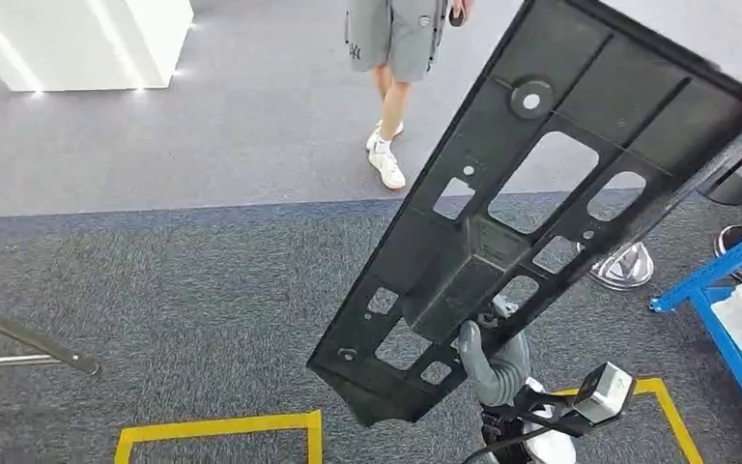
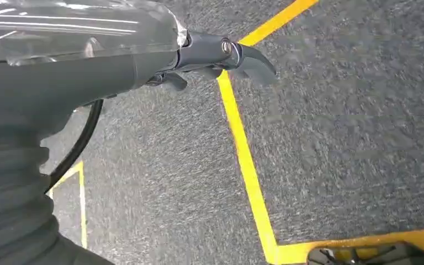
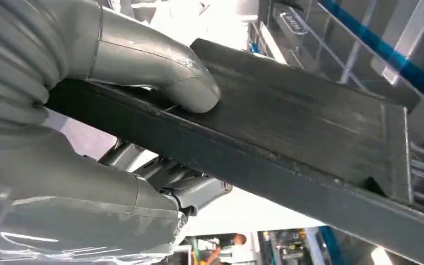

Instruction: Take the parts from the cabinet and place them on the table.

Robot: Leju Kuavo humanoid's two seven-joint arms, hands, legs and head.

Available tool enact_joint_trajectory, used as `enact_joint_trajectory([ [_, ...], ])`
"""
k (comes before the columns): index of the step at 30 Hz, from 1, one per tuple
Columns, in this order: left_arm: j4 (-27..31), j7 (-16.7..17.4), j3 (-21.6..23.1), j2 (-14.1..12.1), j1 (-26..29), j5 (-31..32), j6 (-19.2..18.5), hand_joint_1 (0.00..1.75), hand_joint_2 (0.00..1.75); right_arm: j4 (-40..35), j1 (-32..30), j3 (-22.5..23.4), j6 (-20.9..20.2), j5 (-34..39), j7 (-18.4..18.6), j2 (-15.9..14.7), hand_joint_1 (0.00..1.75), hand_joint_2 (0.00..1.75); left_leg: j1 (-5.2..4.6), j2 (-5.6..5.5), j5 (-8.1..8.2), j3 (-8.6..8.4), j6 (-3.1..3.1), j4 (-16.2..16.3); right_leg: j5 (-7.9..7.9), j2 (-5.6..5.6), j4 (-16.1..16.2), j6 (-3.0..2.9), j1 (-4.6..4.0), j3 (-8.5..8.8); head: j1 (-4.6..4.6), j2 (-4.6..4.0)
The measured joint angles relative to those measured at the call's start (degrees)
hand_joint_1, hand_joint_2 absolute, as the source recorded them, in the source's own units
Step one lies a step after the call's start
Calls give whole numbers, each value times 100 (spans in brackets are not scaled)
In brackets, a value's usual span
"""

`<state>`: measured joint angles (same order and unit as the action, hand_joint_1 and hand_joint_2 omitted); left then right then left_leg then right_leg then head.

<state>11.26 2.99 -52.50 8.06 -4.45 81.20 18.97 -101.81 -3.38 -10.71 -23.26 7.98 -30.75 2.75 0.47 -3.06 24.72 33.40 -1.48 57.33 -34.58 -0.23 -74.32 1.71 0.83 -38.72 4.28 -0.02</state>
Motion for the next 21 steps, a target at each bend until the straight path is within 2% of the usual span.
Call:
enact_joint_trajectory([
  [1, 0, -2, 11, -6, 5, 2, 0, 0, 175, -2, -2, 11, 0, -2, -4, 2, 175, 175, 2, -76, 0, -1, 6, 17, 269, 13, 435, -7, 11, 211, 0, 0],
  [2, 0, -2, 28, -9, 2, 2, 0, 0, 175, -9, -3, 17, 0, -2, -4, 4, 175, 175, 4, -157, 5, -1, 21, 41, 542, 84, 975, -14, 30, 477, 0, 0],
  [3, 0, -9, 39, -9, -2, 2, 4, 0, 175, -17, -6, 28, -2, -6, -4, 4, 175, 175, 6, -222, 16, 14, 46, 72, 713, 326, 1481, -24, 63, 712, 0, 0],
  [4, 0, -13, 46, -9, -8, 2, 13, 0, 175, -13, -8, 37, -9, -13, -4, 7, 175, 175, -21, -276, 15, 60, 92, 107, 614, 627, 1579, -18, 66, 743, 0, 0],
  [5, 0, -13, 66, -17, -17, 0, 24, 0, 175, -13, -25, 52, -22, -17, -13, 20, 175, 175, -2, -348, -9, 102, 138, 108, 642, 517, 1571, -27, 60, 723, 0, 0],
  [7, 0, 21, 85, -22, 9, -6, 24, 0, 175, 2, -20, 72, -50, -50, -11, 35, 175, 175, 26, -459, -49, 130, 219, 77, 653, 420, 1569, -82, 13, 713, 0, 0],
  [8, 0, 66, 85, -28, 22, -22, 24, 0, 175, 9, 11, 72, -83, -74, -4, 44, 175, 175, 18, -525, -65, 164, 262, 67, 685, 344, 1618, -133, 53, 726, 0, 0],
  [9, 0, 101, 85, -44, 23, -54, 26, 0, 175, 20, 66, 68, -124, -96, 11, 63, 175, 175, 22, -356, -9, 173, 267, 142, 713, 233, 1654, -178, 68, 741, 0, 0],
  [10, 0, 101, 85, -44, 12, -103, 33, 0, 175, 35, 122, 59, -158, -123, 44, 83, 175, 175, -14, -42, 174, 286, 285, 377, 716, 179, 1666, -231, 59, 742, 4, 0],
  [11, 0, 81, 83, -41, -7, -181, 39, 0, 175, 54, 171, 61, -199, -153, 72, 96, 175, 175, -5, 129, 423, 486, 313, 807, 713, 86, 1666, -240, 35, 741, 2, 0],
  [12, 0, 46, 79, -37, -23, -234, 52, 0, 175, 78, 217, 61, -225, -164, 96, 96, 175, 175, 10, 205, 658, 713, 328, 1307, 706, -21, 1665, -252, 9, 741, 2, 0],
  [13, 0, 15, 70, -11, -29, -282, 59, 0, 175, 118, 280, 61, -265, -155, 131, 94, 175, 175, 15, 232, 818, 906, 340, 1741, 700, -118, 1663, -262, -8, 738, 4, 0],
  [14, 0, -13, 61, 13, -24, -330, 68, 0, 175, 192, 347, 57, -311, -131, 179, 96, 175, 175, 17, 243, 836, 979, 343, 1929, 699, -199, 1662, -263, -18, 739, 2, 0],
  [15, 0, -24, 50, 41, -22, -369, 79, 0, 175, 262, 423, 50, -337, -127, 208, 96, 175, 175, 17, 253, 726, 907, 335, 1816, 696, -282, 1661, -266, -27, 742, 2, 0],
  [16, -2, -37, 30, 59, -21, -385, 92, 0, 175, 313, 498, 48, -339, -127, 219, 96, 175, 175, 16, 270, 531, 710, 320, 1466, 692, -351, 1660, -265, -34, 747, 2, 0],
  [17, 0, -53, 7, 74, -26, -382, 96, 0, 175, 363, 568, 46, -333, -133, 225, 96, 175, 175, 14, 311, 298, 423, 295, 946, 687, -415, 1660, -258, -43, 758, 4, 0],
  [18, 0, -61, -7, 85, -38, -374, 96, 0, 175, 389, 623, 46, -295, -169, 227, 96, 175, 175, 0, 462, 89, 96, 248, 369, 676, -478, 1660, -243, -53, 777, 2, 0],
  [19, -2, -59, -9, 98, -67, -334, 94, 0, 175, 396, 647, 46, -256, -219, 227, 96, 175, 175, -68, 689, 162, -41, 184, 88, 659, -541, 1659, -216, -89, 782, 2, 0],
  [20, -2, -44, -9, 116, -85, -310, 96, 0, 175, 391, 655, 50, -245, -261, 232, 90, 175, 175, -80, 608, 106, -28, 130, 77, 657, -590, 1650, -193, -99, 775, 2, 0],
  [21, 0, 0, -11, 140, -83, -286, 107, 0, 175, 382, 651, 37, -247, -269, 262, 92, 175, 175, -89, 550, 104, -2, 126, 89, 656, -630, 1650, -166, -97, 777, 2, 0],
])
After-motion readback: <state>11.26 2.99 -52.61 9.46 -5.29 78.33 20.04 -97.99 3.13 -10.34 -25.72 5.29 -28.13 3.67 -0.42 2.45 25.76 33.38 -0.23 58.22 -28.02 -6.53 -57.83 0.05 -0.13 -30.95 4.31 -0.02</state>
